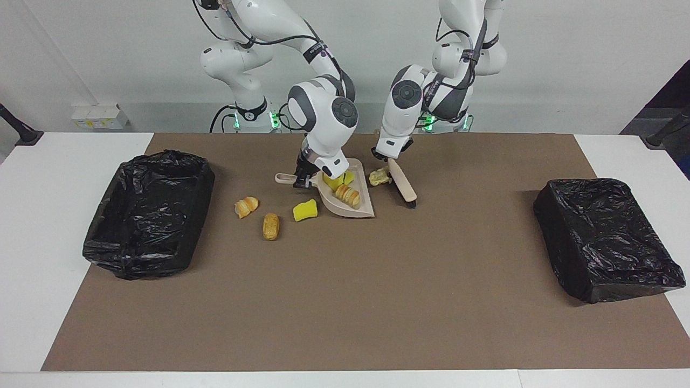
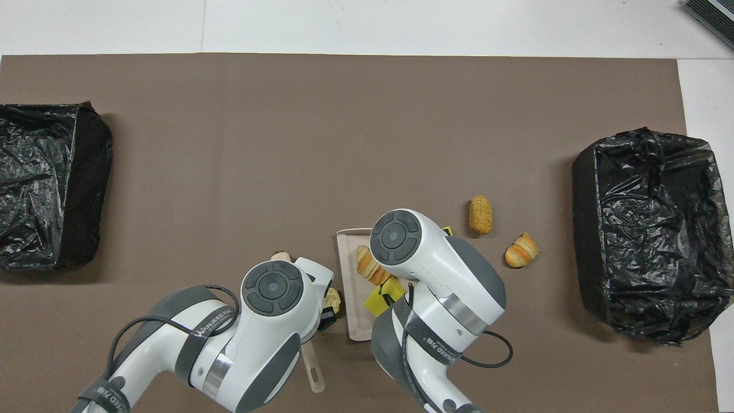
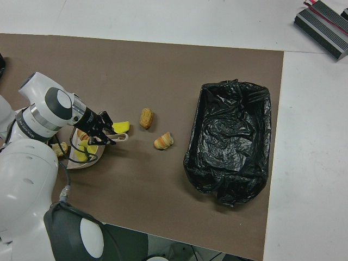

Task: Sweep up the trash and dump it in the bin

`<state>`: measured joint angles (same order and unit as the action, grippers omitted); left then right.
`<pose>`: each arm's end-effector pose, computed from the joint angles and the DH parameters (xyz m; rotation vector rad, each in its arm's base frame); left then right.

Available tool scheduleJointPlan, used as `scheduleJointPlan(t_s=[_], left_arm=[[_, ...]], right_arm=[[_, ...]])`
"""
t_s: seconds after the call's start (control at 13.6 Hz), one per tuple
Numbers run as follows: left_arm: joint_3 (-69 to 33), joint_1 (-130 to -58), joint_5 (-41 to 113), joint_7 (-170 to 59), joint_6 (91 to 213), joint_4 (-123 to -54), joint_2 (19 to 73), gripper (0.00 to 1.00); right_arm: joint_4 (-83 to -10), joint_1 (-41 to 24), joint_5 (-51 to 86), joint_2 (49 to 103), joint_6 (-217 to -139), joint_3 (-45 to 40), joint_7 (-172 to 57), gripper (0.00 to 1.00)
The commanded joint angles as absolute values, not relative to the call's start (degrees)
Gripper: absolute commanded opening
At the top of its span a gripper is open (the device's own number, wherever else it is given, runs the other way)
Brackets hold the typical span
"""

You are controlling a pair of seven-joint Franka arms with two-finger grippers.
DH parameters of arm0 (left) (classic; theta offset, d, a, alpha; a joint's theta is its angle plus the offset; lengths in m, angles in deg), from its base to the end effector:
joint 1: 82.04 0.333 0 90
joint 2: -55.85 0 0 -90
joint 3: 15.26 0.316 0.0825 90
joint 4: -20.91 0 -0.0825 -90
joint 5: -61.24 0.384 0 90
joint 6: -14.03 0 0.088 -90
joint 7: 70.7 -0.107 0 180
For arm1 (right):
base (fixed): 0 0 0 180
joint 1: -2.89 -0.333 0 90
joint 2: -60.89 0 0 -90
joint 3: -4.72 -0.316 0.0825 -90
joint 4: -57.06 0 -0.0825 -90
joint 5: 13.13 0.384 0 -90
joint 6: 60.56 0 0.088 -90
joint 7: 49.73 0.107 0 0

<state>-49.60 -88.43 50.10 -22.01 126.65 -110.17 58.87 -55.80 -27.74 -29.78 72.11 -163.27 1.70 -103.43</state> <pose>0.3526 -0.3204 0.3508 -2.9910 -0.3664 0.4458 0.4731 0.2848 0.3512 1.9690 2.1176 -0.6009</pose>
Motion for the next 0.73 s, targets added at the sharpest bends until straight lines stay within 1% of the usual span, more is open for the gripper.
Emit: scheduleJointPlan(t_s=[0.0, 0.22, 0.37, 0.66], left_arm=[[-49.53, -87.93, 50.87, -25.26, 124.41, -111.80, 61.39, 0.00], [-49.71, -88.28, 50.78, -25.35, 125.03, -111.98, 61.48, 0.00], [-49.80, -88.81, 50.52, -24.73, 128.97, -111.98, 60.95, 0.00], [-49.80, -92.76, 49.99, -24.03, 135.04, -111.37, 60.43, 0.00]], right_arm=[[-57.72, -27.08, -30.27, 70.30, -164.79, 1.38, -102.47, 0.00], [-58.08, -26.82, -30.27, 70.30, -165.41, 1.38, -102.47, 0.00], [-58.16, -26.82, -30.18, 70.30, -165.50, 1.38, -102.38, 0.00], [-58.16, -26.82, -29.13, 70.21, -165.50, 1.38, -101.58, 0.00]])
